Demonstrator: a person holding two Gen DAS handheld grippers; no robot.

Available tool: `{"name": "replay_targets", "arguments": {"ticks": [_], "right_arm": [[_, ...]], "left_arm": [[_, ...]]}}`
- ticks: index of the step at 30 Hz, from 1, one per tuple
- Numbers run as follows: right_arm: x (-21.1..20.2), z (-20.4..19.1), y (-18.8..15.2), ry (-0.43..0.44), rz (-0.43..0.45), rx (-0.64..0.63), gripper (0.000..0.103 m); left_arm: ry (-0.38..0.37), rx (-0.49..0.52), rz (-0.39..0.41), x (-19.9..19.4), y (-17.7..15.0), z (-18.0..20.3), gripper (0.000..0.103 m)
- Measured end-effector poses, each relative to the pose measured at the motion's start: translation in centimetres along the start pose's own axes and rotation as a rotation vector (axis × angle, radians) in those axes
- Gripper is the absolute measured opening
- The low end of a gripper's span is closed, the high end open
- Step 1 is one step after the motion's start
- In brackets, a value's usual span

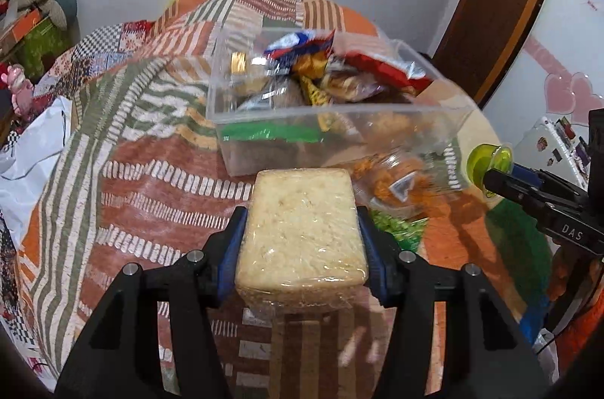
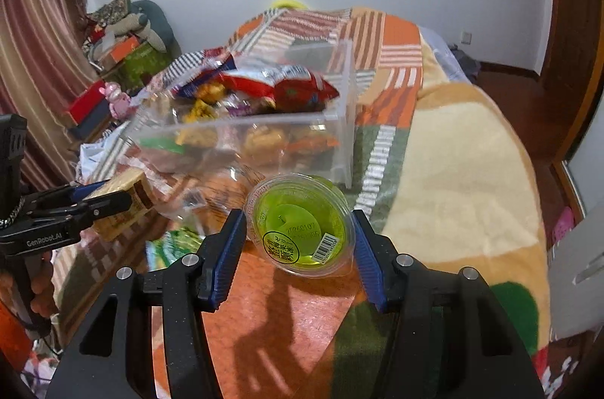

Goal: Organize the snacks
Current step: 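Carry the cake and jelly cup into the clear box and open both grippers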

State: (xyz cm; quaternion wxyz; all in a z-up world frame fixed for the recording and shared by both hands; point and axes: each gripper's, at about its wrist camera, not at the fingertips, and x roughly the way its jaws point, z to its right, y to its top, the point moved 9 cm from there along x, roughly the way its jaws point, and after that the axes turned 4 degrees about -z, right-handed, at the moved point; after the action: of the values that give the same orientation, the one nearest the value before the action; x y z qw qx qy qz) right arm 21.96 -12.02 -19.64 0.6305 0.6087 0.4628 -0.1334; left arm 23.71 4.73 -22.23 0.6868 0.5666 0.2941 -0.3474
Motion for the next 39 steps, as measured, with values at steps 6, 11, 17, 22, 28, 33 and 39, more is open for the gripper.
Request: {"name": "replay_targets", "arguments": {"ticks": [6,11,17,22,28,33,39], "right_arm": [[-1.3,-0.6,1.9,0.014,0.057,-0.001,0.052],[-1.8,-1.2,3.7,0.018,0.104,-0.01,0.052],[-1.6,-1.3,5.8,0.03,0.148,0.007,0.052],[-0.6,-0.8,7.1,0.05,0.151,0.049,0.052],[1.5,-0.3,7.5,0.038,0.114,0.07,0.052],[2.9,0.0,7.6,0.023,0.09,0.073,0.052],[3.9,0.3,8.2,0.008,0.076,0.075,0.052]], "left_arm": [[-0.016,0.013,0.074,-2.6,2.1,0.9,0.055],[-0.008,0.035,0.145,-4.2,4.7,1.8,0.055],[-0.003,0.052,0.199,-4.6,7.4,2.4,0.055],[-0.016,0.051,0.178,-2.6,8.8,2.6,0.055],[-0.003,0.037,0.14,0.5,9.8,2.2,0.055],[-0.004,0.032,0.108,2.5,10.2,1.9,0.055],[0.017,0.054,0.104,3.8,10.4,2.3,0.055]]}}
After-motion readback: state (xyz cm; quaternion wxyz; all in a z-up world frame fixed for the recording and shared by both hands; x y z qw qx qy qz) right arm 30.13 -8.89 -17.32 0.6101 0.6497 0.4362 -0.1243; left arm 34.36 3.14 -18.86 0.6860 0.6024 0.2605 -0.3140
